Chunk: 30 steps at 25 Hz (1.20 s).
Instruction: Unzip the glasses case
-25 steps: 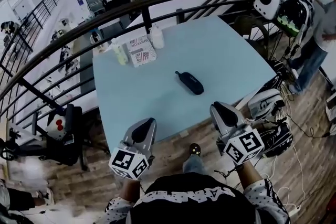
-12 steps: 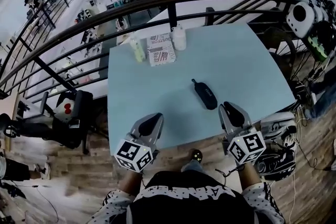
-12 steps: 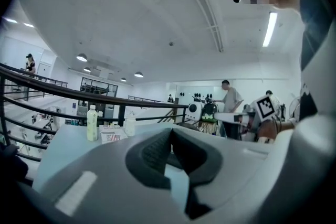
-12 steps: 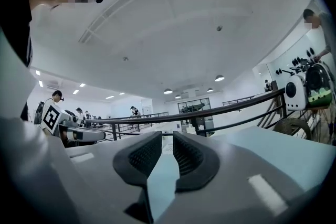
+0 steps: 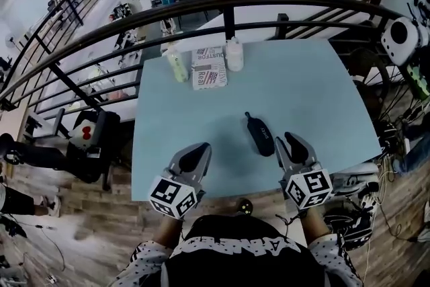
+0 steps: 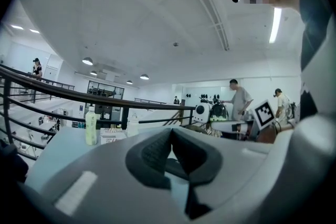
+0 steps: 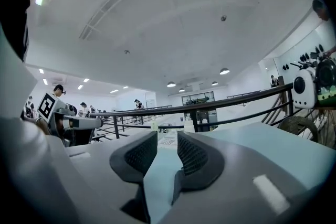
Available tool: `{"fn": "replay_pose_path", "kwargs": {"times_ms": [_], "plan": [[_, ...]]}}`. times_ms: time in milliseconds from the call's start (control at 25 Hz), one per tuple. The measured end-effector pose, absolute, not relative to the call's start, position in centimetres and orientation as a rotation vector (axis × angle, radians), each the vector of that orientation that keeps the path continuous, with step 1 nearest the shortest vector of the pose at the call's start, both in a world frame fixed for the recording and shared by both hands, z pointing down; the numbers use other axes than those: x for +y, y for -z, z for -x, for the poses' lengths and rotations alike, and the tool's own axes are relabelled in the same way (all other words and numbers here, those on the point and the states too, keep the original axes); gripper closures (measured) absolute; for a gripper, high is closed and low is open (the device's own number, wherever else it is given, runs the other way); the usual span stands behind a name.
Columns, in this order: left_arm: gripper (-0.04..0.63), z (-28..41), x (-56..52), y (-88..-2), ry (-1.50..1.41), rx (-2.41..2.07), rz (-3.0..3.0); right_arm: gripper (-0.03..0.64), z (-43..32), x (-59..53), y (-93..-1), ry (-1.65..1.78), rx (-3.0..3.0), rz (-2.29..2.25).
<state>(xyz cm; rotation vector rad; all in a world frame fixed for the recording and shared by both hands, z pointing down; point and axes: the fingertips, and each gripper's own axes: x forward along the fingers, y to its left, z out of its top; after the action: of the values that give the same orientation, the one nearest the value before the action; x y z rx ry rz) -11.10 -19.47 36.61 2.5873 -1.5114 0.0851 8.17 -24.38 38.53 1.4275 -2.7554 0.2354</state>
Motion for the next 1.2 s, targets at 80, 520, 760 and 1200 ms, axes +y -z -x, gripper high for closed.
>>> {"fn": "replay_pose_path", "kwargs": {"times_ms": [80,520,760,1200], "plan": [[0.595,10.8,-20.0,-36.9,-0.082,-1.536,-2.570,0.480,-8.4,-25.4,-39.6,-0.251,-2.745,-1.399],[0.595,12.4,-21.7,-39.2,-0.122,-1.664,-2.444,0.413,-6.5,-29.1,-46.1,-0.326,-2.669,-1.255],[0.595,12.6,-23.4,-40.3,-0.141,-1.642,-2.440,0.381,-5.5,-30.4,-49.4,-0.374,-2.604,-1.224],[0.595,14.2,-26.3,-41.9,-0.125,-1.600,-2.403,0.325,-4.2,-33.0,-56.0,-0.403,-2.433,-1.188]]}}
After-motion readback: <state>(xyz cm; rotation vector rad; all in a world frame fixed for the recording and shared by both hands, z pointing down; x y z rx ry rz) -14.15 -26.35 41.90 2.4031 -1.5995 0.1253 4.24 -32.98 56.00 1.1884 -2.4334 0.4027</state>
